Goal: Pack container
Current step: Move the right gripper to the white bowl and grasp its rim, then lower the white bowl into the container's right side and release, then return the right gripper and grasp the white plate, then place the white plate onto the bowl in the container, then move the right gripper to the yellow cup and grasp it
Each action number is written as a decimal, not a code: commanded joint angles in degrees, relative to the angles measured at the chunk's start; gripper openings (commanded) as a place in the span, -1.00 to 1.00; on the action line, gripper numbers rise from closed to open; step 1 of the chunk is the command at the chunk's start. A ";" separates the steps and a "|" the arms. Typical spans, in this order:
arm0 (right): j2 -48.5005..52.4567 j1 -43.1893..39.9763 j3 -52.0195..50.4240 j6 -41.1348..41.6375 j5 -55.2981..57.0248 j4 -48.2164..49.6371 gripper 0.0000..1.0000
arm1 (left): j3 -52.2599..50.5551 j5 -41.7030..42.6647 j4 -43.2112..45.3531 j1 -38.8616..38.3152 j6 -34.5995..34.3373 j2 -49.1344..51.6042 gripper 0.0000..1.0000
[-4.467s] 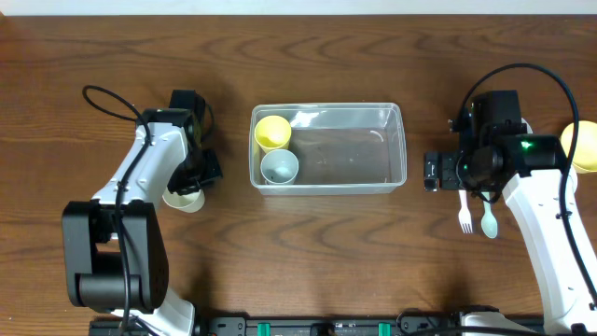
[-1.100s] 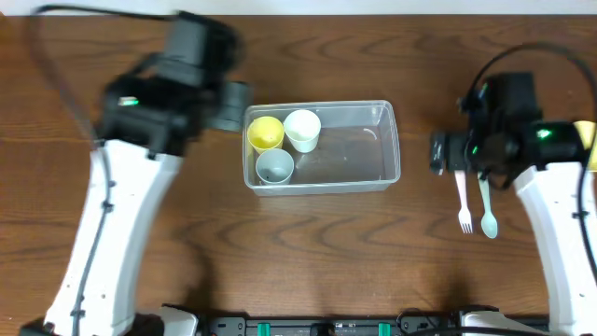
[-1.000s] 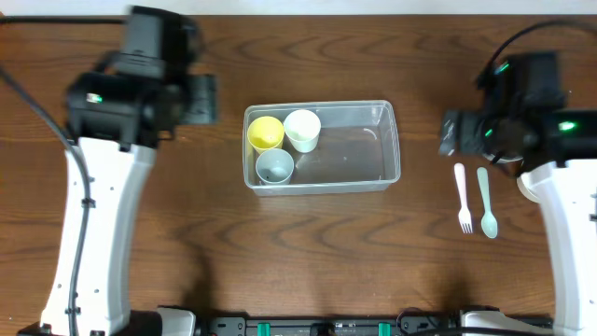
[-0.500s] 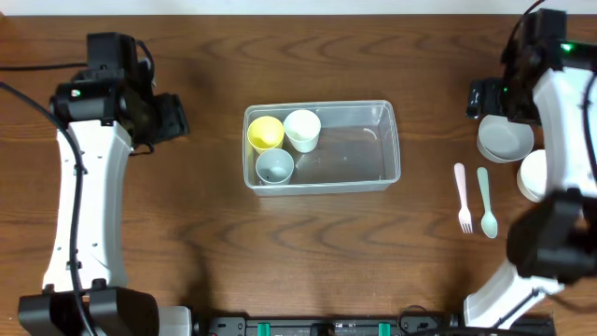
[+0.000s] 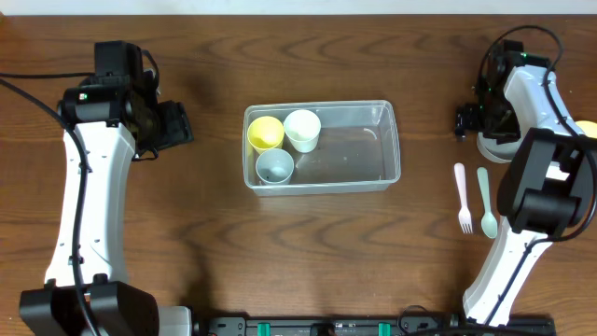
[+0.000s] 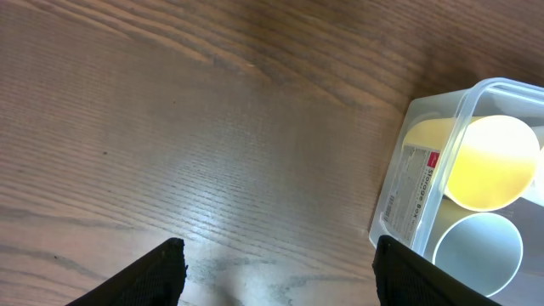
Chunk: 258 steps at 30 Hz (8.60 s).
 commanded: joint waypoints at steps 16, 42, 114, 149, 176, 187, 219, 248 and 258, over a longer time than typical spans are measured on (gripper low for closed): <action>1.03 -0.50 0.20 0.17 0.79 1.79 -0.79 | -0.20 0.00 0.04 0.22 -0.13 0.26 0.43; -23.15 21.29 15.72 -5.16 -8.96 -9.64 -0.97 | -0.20 0.00 0.09 0.22 -0.11 0.26 0.43; -22.21 -9.88 6.45 16.72 -3.39 -13.90 0.49 | -0.20 0.00 0.02 0.22 -0.11 0.26 0.43; -10.08 -17.68 -17.16 12.35 -6.54 7.23 -0.74 | -0.20 0.00 -0.20 0.22 -0.11 0.26 0.43; -33.05 15.37 -1.73 -3.26 -12.55 2.62 -0.98 | -0.20 -0.02 -0.13 0.22 -0.11 0.26 0.43; -24.65 38.27 -2.73 -2.51 -11.87 2.69 -0.97 | -0.20 -0.02 -0.17 0.22 -0.11 0.26 0.43; -10.54 38.12 -2.78 -0.26 -6.43 1.62 -0.91 | -0.20 -0.02 -0.17 0.22 -0.09 0.26 0.43; -29.14 3.08 7.82 17.09 2.16 -1.66 0.54 | -0.20 -0.02 -0.20 0.22 -0.09 0.26 0.43; -17.46 -20.04 7.74 14.05 -2.38 -2.27 0.65 | -0.20 -0.02 -0.22 0.22 -0.11 0.26 0.43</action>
